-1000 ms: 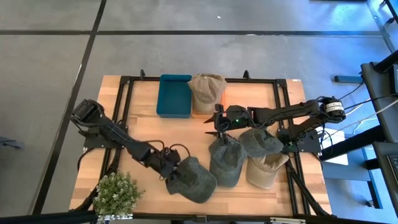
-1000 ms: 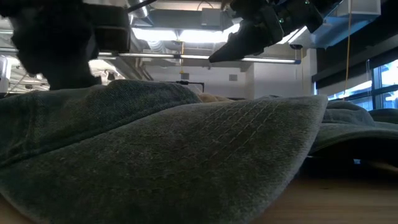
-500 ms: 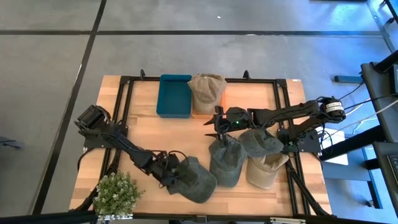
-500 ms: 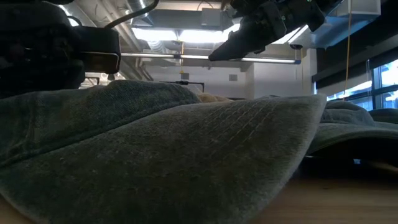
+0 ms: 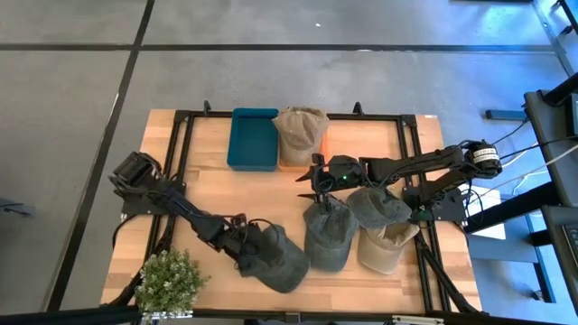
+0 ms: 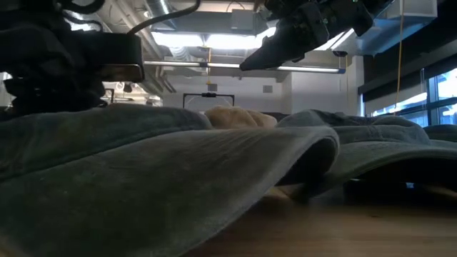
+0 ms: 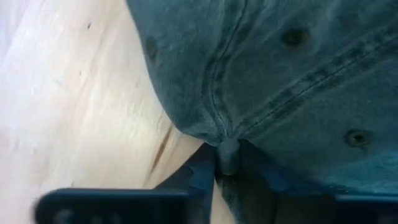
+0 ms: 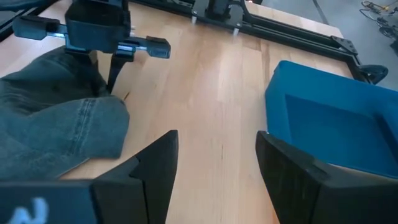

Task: Pick & Place hat
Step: Put the left gray cap into the blue bin

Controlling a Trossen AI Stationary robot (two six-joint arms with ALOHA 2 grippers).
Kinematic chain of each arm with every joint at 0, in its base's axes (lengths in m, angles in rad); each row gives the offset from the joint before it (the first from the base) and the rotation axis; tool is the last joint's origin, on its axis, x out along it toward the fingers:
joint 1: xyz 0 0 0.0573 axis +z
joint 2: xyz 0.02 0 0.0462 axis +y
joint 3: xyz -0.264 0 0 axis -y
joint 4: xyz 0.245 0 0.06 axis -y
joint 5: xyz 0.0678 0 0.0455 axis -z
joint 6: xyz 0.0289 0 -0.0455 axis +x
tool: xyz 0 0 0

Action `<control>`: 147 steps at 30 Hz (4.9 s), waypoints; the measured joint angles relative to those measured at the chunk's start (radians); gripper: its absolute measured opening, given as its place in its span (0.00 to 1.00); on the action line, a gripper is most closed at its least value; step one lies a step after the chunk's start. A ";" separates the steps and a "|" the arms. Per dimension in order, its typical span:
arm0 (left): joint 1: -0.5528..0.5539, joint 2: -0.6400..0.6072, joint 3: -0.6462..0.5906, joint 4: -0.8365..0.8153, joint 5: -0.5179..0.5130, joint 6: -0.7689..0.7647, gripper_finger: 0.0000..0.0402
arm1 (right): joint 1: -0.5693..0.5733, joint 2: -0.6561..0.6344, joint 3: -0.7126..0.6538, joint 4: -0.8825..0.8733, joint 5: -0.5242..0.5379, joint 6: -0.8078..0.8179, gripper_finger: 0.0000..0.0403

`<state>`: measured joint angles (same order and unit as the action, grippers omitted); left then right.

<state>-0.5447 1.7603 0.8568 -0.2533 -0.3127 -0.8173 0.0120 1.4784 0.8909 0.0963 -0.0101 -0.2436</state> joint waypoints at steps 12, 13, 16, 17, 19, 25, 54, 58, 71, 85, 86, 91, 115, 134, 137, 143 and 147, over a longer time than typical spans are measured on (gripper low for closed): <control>0.151 -0.026 0.240 -0.362 0.074 0.262 0.09 | 0.000 -0.085 0.001 -0.037 0.001 -0.005 0.54; 0.168 -0.028 0.273 -0.398 0.072 0.299 0.09 | 0.000 -0.106 0.001 -0.045 0.006 -0.015 0.54; 0.212 -0.039 0.382 -0.574 0.056 0.390 0.09 | 0.000 -0.182 0.002 -0.104 0.035 -0.048 0.54; 0.226 -0.041 0.420 -0.623 0.044 0.419 0.09 | 0.000 -0.206 0.002 -0.124 0.045 -0.055 0.54; 0.253 -0.045 0.501 -0.736 0.002 0.478 0.09 | 0.000 -0.258 0.002 -0.180 0.070 -0.077 0.54; 0.341 -0.058 0.701 -1.021 -0.192 0.583 0.09 | 0.000 -0.378 0.002 -0.306 0.224 -0.093 0.54; 0.921 -0.059 0.995 -1.104 -0.264 1.368 0.09 | -0.155 -0.453 0.002 -0.367 0.307 -0.125 0.54; 0.944 -0.043 0.995 -1.074 -0.190 1.404 0.09 | -0.163 -0.453 0.002 -0.379 0.306 -0.113 0.54; 0.943 0.072 0.996 -1.090 -0.228 1.672 0.09 | -0.163 -0.452 0.000 -0.441 0.304 -0.018 0.54; 1.112 0.200 0.995 -0.817 -0.288 1.756 0.09 | -0.162 -0.451 0.000 -0.439 0.304 0.030 0.54; 1.125 0.205 0.995 -0.806 -0.287 1.755 0.09 | -0.162 -0.451 0.000 -0.439 0.304 0.030 0.54; 1.178 0.227 0.995 -0.748 -0.291 1.706 0.16 | -0.162 -0.451 0.000 -0.439 0.305 0.028 0.54; 1.251 0.095 0.995 -0.752 0.169 1.311 0.29 | -0.162 -0.433 0.000 -0.557 0.051 0.041 0.54; 0.854 -0.010 0.584 -0.255 0.635 1.077 0.29 | -0.038 -0.290 0.000 -0.734 -0.112 0.181 0.54; 0.750 -0.017 0.476 -0.031 0.631 1.039 0.29 | -0.018 -0.316 0.001 -0.745 -0.051 0.199 0.54; 0.600 0.045 0.398 0.291 0.589 1.022 0.29 | -0.011 -0.331 0.001 -0.753 0.062 0.243 0.54; 0.546 0.105 0.399 0.451 0.559 1.009 0.29 | -0.011 -0.331 0.001 -0.753 0.062 0.264 0.54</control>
<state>0.0017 1.8653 1.2556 0.1973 0.2466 0.1921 0.0013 1.1473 0.8917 -0.6571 0.0521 0.0200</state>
